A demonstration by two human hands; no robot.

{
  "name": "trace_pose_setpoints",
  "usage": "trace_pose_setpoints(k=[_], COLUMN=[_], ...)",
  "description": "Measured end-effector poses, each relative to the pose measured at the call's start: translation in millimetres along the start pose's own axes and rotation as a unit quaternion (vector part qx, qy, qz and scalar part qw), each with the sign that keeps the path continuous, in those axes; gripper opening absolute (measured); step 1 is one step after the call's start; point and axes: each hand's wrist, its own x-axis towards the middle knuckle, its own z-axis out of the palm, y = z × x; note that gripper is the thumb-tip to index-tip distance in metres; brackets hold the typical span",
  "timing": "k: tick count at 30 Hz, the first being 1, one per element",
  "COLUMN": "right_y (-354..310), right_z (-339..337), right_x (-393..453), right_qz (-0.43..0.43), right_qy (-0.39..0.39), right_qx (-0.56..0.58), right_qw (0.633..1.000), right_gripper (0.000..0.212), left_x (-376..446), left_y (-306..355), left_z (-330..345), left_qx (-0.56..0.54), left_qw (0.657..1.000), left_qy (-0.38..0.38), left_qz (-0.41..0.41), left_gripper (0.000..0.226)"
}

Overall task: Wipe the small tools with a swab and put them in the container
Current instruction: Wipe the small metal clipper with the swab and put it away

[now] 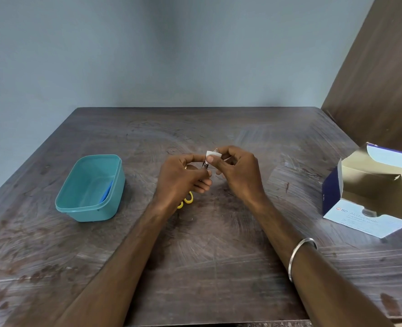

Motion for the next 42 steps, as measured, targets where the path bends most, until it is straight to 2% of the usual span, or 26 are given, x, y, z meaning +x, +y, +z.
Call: trace_pose_setpoints(k=[2,7,14,21,30,33,39,42], right_y=[0,1,1,-1,0,-3,-3,-1], right_z=[1,1,0,0,-1,-2,-2,-2], right_x=[-1,-1,0,0,0,-1,-1,-1], right_qz=[0.0,0.001,0.01,0.021,0.029,0.033,0.048,0.054], right_qy=[-0.002,-0.002,-0.023,-0.015,-0.021,-0.008,0.009,0.008], right_qx=[0.003,-0.008,0.026,0.028,0.029,0.045,0.05,0.042], right_qw=[1.0,1.0,0.999,0.999,0.999,0.998,0.998,0.998], right_gripper=[0.005,0.025,0.008,0.028,0.018,0.021,0.026,0.027], left_x=[0,-1,0,0,-2,-2,0,1], left_y=[2,5,3,6,9,12,5,1], left_z=[0,0,-2,-5,-12,-13,-8,-5], left_qx=[-0.001,-0.01,-0.003,-0.019,-0.008,-0.01,0.105,0.243], left_qw=[1.0,1.0,1.0,0.999,1.0,0.999,0.993,0.963], left_qy=[-0.002,-0.006,-0.009,-0.02,-0.021,-0.025,-0.022,0.002], left_qz=[0.003,-0.003,-0.011,-0.018,-0.023,-0.024,0.039,0.112], left_gripper=[0.028,0.022,0.023,0.021,0.024,0.023,0.03,0.034])
